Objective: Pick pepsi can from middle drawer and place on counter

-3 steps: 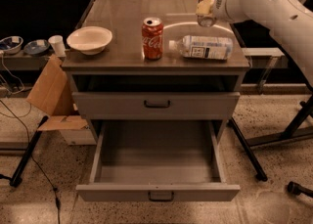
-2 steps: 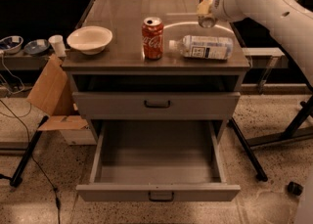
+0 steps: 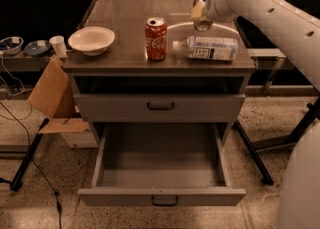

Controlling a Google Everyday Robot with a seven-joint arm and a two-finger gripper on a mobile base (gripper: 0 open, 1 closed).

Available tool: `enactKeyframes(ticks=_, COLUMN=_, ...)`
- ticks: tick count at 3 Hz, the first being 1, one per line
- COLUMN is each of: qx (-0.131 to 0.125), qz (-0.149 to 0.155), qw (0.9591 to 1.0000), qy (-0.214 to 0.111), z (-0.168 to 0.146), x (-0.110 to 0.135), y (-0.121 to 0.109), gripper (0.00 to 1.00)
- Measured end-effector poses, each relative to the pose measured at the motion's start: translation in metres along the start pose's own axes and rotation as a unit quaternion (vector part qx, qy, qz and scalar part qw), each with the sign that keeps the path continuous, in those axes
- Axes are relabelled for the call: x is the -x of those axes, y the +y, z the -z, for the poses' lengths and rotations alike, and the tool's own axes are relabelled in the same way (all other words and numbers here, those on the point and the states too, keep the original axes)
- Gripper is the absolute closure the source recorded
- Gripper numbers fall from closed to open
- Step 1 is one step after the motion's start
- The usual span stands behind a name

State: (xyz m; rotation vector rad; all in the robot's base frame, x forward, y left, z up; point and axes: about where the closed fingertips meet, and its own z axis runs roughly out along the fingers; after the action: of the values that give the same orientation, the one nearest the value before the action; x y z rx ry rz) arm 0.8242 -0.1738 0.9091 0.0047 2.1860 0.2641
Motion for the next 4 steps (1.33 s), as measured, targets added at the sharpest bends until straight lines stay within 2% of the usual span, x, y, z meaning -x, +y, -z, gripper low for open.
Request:
enactKeyframes(ticks=1, qx=0.003, qz=0.016, qw=0.9996, qy=0.022, z=-0.009, x=-0.011, y=0.007, gripper=1.0)
enactKeyframes(ticks=2, qx=0.007, qz=0.027, qw=0.9989, qy=0.038, z=-0.013, x=-0.02, y=0.011, gripper=0.85)
enactKeyframes(ticks=4, qx=0.01, qz=0.031, qw=0.9985, qy=0.045, z=-0.013, x=-0.023, y=0.013, gripper=0.38)
